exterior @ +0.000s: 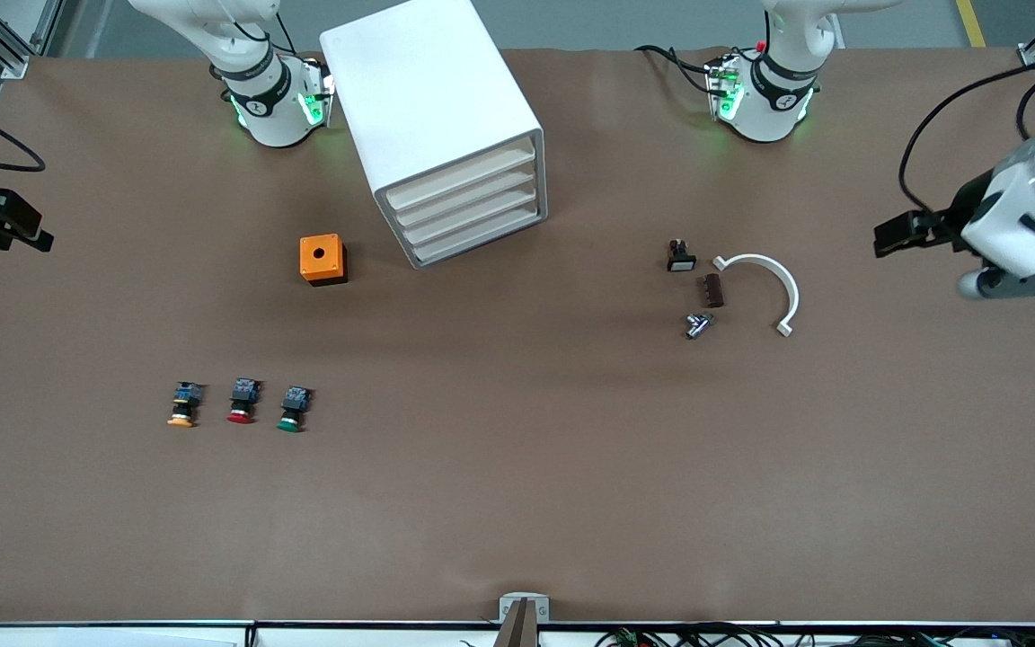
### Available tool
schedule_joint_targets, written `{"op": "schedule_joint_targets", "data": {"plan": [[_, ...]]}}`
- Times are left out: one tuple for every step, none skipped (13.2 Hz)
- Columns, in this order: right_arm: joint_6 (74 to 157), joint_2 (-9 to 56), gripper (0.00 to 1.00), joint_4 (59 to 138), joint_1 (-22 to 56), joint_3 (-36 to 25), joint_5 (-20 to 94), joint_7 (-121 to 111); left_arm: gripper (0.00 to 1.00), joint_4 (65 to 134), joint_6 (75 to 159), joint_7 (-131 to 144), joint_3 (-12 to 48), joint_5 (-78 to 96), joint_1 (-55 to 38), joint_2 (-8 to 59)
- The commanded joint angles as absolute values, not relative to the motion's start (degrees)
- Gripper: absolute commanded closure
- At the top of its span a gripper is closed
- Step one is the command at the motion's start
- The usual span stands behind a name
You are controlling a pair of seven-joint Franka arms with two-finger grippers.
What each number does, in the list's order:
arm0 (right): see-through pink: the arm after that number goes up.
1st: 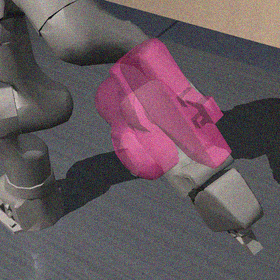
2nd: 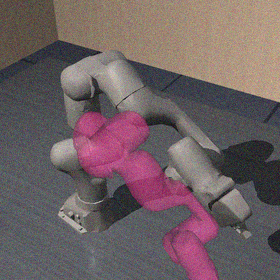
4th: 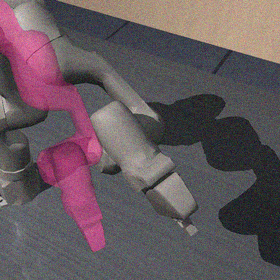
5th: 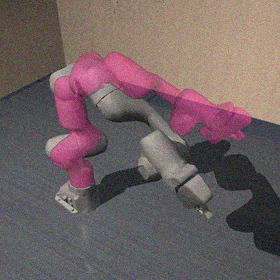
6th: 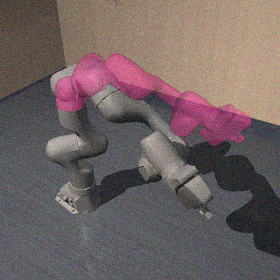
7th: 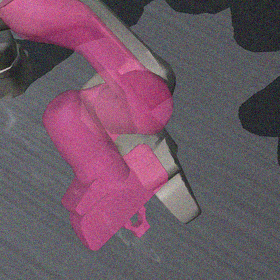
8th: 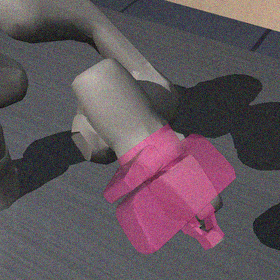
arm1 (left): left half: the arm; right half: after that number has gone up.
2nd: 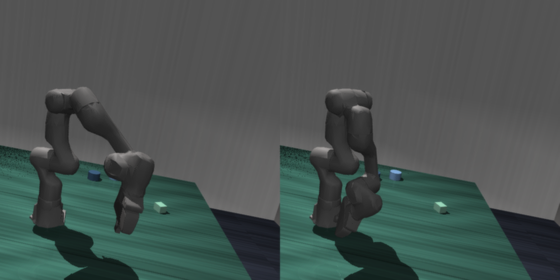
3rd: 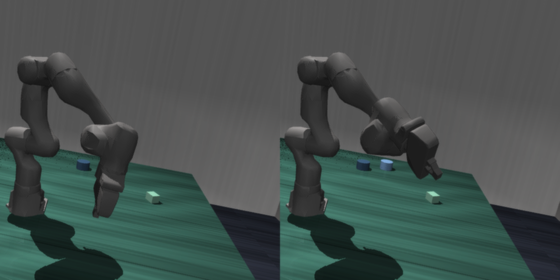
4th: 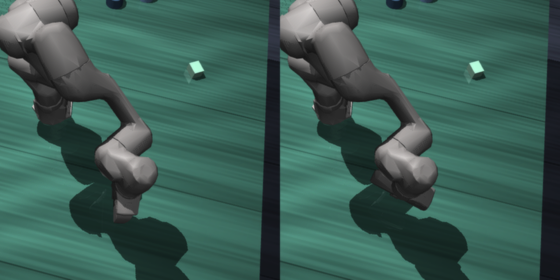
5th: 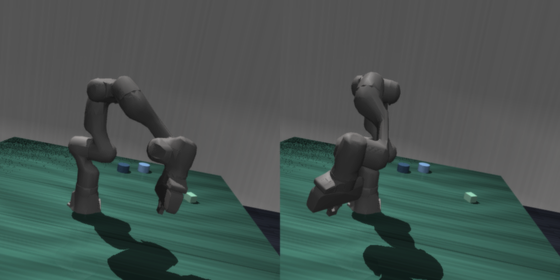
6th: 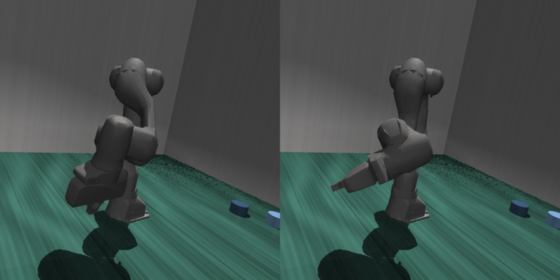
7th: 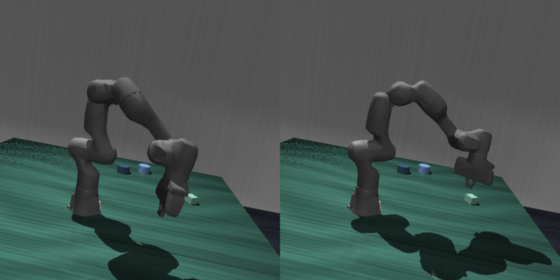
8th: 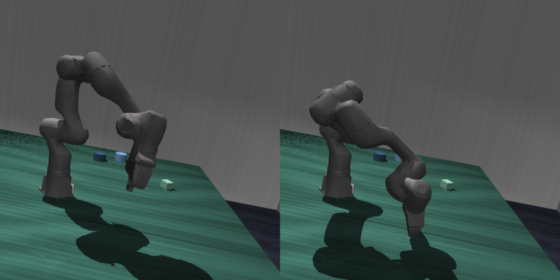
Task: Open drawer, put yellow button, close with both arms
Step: 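Reach the left gripper toward the white cabinet's top drawer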
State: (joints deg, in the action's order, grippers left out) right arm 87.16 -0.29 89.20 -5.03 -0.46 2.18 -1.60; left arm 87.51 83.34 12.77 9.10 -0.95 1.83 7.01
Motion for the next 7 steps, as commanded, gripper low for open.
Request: {"op": "schedule_joint_targets", "data": {"plan": [[87.1,-0.7,0.35,89.1,-6.0,0.3,2.2,-2.3,0.00,86.1,82.3,22.0,9.5,-1.1,-1.1,9.7],[87.1,-0.7,0.28,89.1,-6.0,0.3,2.2,-2.2,0.00,86.0,82.3,26.8,9.5,-1.1,-2.4,11.4],[87.1,-0.7,0.20,89.1,-6.0,0.3,2.3,-1.8,0.00,86.0,82.4,32.0,9.6,-1.1,-4.5,12.9],[87.1,-0.7,0.16,89.1,-6.0,0.3,2.3,-1.7,0.00,85.6,82.4,37.3,9.5,0.0,-6.2,14.4],[87.0,-0.7,0.06,89.1,-6.0,0.3,2.3,-1.6,0.00,84.4,82.4,44.1,9.5,2.6,-7.4,16.2],[86.8,-0.7,0.00,89.1,-6.0,0.3,2.4,-1.6,0.00,83.7,82.4,49.6,9.5,5.2,-8.2,17.5],[86.6,-0.8,0.00,89.1,-6.0,0.3,2.4,-1.3,0.00,83.5,82.4,55.4,9.5,7.8,-8.7,18.7]]}}
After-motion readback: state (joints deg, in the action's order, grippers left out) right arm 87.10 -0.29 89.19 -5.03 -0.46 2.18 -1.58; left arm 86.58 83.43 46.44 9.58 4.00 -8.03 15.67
